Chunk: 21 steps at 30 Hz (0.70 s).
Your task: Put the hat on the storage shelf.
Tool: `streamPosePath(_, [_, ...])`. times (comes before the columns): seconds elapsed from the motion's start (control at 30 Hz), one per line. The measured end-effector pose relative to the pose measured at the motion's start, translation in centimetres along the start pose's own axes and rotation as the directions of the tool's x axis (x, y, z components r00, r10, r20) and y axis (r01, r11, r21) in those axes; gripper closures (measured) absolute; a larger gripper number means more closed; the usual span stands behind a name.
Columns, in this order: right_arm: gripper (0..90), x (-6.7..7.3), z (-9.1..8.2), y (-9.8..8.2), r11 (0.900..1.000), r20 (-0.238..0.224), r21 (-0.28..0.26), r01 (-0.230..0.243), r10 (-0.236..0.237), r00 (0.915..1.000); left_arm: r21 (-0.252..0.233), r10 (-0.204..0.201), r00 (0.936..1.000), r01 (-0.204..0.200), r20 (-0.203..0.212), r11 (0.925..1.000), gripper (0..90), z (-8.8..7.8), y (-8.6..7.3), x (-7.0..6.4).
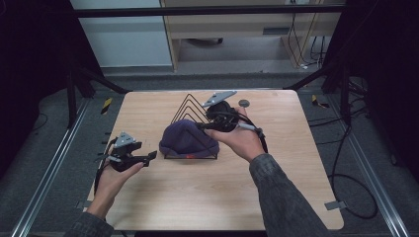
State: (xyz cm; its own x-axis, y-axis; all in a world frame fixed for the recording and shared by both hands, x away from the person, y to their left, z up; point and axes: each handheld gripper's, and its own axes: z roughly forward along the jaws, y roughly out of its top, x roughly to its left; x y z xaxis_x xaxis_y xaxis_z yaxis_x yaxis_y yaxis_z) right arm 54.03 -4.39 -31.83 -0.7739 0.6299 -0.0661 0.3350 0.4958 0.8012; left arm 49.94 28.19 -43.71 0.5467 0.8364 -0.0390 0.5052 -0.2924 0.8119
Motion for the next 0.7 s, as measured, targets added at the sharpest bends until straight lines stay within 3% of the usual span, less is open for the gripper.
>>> streamPosePath(0.1, [39.1,-0.1,-0.4,-0.3,1.000,0.015,-0.009,-0.012,0.012,0.9998,0.011,-0.020,0.9998,0.020,0.003,0.9997,17.2,0.2,-0.8,-0.1])
streamPosePath(0.37, [26.8,-0.6,-1.7,-1.3,0.998,0.046,-0.044,-0.050,0.052,0.9976,0.046,-0.063,0.9979,0.064,-0.014,0.9969,11.7,0.5,-2.5,0.0])
streamPosePath(0.57, [20.5,-1.3,-2.6,-2.3,0.995,0.070,-0.060,-0.077,0.081,0.9943,0.104,-0.039,0.9976,0.044,-0.058,0.9936,10.1,0.8,-3.4,0.5])
streamPosePath(0.7, [18.2,-1.7,-3.3,-3.0,0.994,0.081,-0.065,-0.091,0.096,0.9921,0.119,-0.052,0.9962,0.060,-0.070,0.9910,9.5,0.8,-3.8,0.9])
